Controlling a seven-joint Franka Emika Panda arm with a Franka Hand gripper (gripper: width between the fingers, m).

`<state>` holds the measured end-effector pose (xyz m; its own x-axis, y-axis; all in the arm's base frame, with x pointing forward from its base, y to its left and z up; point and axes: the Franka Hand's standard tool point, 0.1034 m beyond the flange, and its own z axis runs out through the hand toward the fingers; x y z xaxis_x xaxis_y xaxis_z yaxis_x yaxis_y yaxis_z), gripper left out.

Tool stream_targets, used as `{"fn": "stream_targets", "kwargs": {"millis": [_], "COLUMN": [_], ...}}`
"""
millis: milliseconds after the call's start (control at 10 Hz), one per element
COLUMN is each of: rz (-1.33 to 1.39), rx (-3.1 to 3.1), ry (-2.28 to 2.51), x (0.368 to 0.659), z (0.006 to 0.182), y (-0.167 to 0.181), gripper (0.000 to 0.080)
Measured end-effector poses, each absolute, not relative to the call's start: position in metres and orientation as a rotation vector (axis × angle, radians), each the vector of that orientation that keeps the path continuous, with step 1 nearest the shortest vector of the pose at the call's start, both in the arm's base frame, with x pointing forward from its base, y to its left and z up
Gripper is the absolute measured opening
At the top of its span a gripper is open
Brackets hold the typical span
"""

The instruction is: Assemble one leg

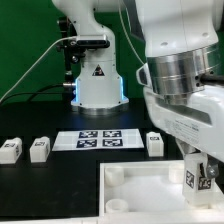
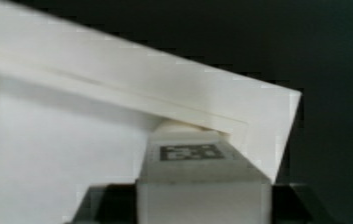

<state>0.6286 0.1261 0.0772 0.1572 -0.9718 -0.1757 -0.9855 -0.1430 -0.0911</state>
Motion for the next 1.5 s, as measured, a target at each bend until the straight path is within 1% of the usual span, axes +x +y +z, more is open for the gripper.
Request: {"fn": "stream_targets", "kwargs": {"millis": [100, 200, 300, 400, 500, 700, 1000, 1100, 1200, 1300, 1400, 1500], "rz": [0.104, 0.1, 0.097, 0.073, 0.043, -0.007, -0.038, -0.052, -0.075, -0.079, -0.078, -0.075], "rx": [-2.304, -2.337, -2.367, -2.52, -2.685, -2.906, -2.989, -3.012, -3.055, -3.055, -3.057, -3.055], "ry": [1.849, 1.806, 1.764, 1.533, 1.253, 0.792, 0.39, 0.175, -0.138, -0.155, -0.129, -0.073], "x": [0.6283, 0.628, 0.6281, 0.6292, 0.6284, 0.6258, 0.6271, 0.6271, 0.6272, 0.6272, 0.6273, 0.6272], "z": [0.0771, 0.0765, 0.0768, 0.078, 0.0778, 0.0774, 0.077, 0.0769, 0.0772, 0.0774, 0.0773, 0.0772], "y": [0.1256, 0.1258, 0.1255, 0.1222, 0.1206, 0.127, 0.1217, 0.1217, 0.1233, 0.1257, 0.1249, 0.1253], "gripper": [0.03, 0.0387, 0.0387, 0.0563, 0.0631, 0.0644, 0.0649, 0.0649, 0.0649, 0.0649, 0.0521, 0.0521]}}
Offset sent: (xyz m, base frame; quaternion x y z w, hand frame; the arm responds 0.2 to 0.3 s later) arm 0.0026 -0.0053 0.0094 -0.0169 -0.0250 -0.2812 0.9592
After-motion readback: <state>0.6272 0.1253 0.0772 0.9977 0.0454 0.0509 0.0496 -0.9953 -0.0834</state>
